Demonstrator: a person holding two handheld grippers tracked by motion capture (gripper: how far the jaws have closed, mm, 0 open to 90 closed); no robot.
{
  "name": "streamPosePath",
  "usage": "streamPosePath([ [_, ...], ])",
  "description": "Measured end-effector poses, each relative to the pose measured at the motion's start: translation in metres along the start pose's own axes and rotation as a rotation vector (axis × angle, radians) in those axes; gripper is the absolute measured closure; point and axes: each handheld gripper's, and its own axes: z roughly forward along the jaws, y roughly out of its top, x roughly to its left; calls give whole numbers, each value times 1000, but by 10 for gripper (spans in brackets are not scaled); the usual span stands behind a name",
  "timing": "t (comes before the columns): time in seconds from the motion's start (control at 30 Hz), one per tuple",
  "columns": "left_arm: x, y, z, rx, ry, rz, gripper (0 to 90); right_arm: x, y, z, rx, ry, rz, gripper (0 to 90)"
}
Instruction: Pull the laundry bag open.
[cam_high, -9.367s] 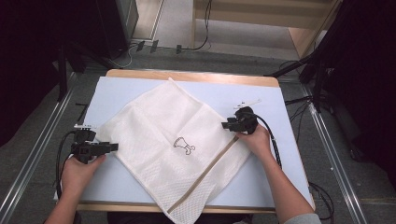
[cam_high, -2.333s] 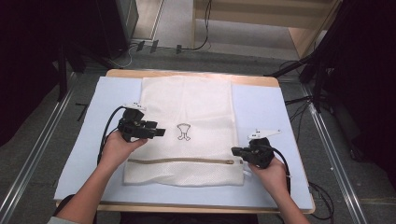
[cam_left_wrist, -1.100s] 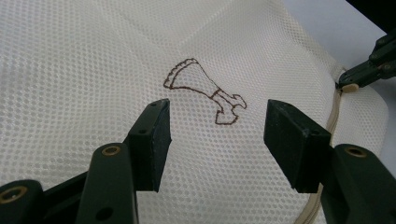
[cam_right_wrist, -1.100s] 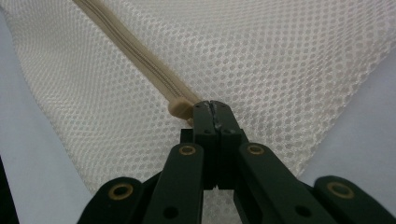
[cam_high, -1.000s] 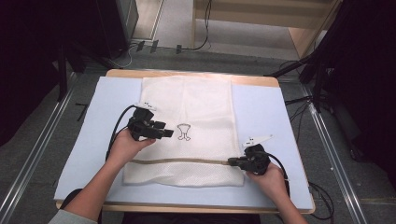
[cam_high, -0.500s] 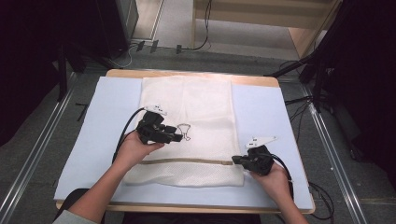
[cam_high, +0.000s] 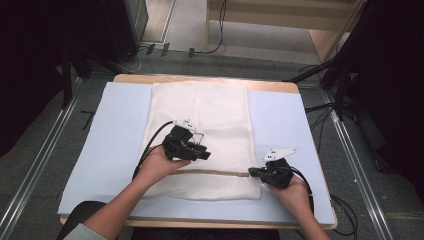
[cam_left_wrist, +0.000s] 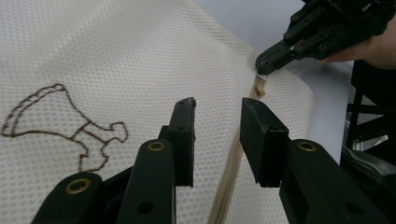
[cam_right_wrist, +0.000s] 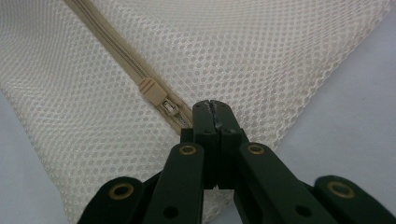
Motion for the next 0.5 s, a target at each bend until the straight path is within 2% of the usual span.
streamPosePath([
  [0.37,-22,5,30,8,-44,34,702,0,-1,0,-3,7,28,900],
  [0.5,-30,6,45,32,-49,52,704,-1,-1,0,-1,8,28,900],
])
